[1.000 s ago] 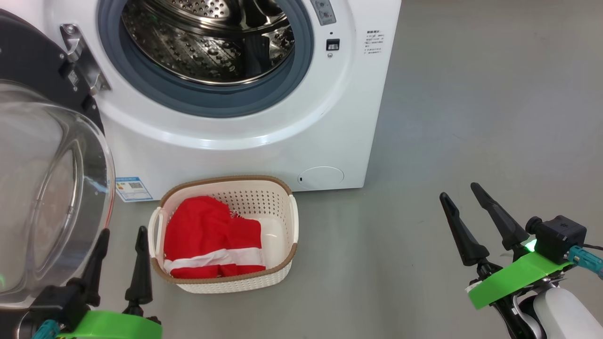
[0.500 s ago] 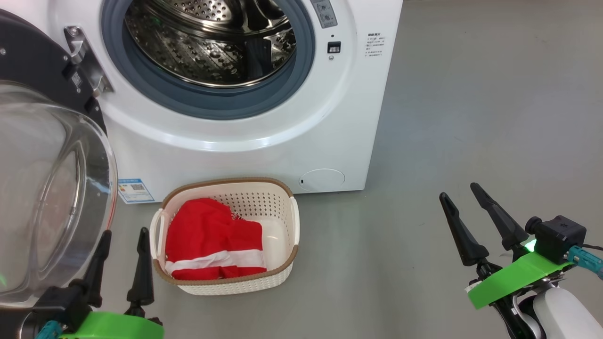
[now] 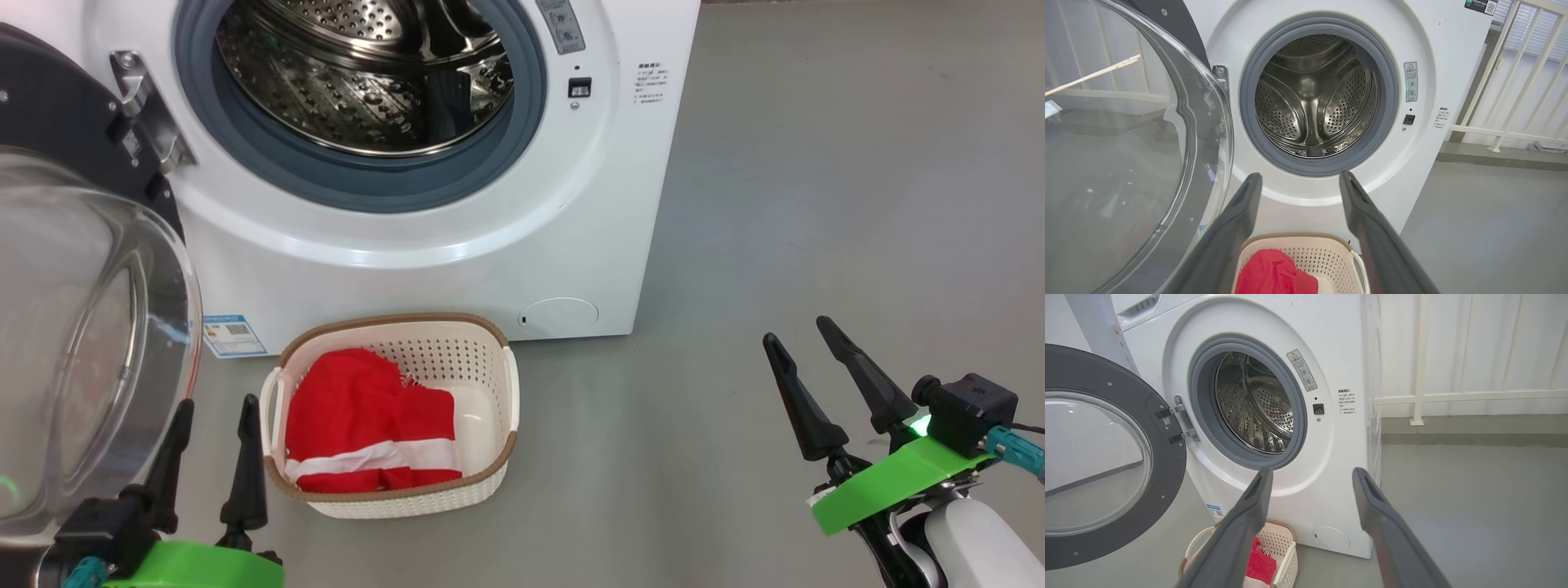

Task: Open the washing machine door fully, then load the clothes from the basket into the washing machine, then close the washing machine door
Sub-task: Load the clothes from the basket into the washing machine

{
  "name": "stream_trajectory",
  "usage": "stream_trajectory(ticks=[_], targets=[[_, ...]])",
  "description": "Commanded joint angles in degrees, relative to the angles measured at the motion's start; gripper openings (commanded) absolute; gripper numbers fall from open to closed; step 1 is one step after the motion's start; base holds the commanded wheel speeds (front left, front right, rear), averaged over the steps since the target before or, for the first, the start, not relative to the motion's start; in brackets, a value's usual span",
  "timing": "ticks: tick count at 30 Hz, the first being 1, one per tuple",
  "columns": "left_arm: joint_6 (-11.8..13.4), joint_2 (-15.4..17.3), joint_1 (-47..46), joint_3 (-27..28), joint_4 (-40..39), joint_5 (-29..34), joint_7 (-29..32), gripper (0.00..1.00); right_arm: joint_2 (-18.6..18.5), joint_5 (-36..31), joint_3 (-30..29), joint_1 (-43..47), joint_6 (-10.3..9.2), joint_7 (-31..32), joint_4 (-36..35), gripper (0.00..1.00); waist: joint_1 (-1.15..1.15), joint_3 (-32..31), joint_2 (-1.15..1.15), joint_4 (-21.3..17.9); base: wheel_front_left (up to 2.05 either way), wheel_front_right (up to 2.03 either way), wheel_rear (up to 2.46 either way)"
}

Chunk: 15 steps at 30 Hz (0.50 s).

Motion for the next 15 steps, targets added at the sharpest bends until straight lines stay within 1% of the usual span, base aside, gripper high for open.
stream_trajectory(ticks=[1,15], targets=[[-0.40,0.86,-1.40,2.24,-1.32,0.70,-0.71,1.00,-0.53,-0.37,0.65,0.27,0.09,-0.69,-1.57,1.00,0.00,0.13,0.00,0.08,1.23,-1.23,0.00],[-0.89,0.36,-1.63,2.75,-1.64,1.08,-0.71,1.00,-0.31,-0.45,0.58,0.14,0.09,-0.69,-1.86,1.00,0.00,0.93,0.00,0.26,1.39,-1.39,0.00]])
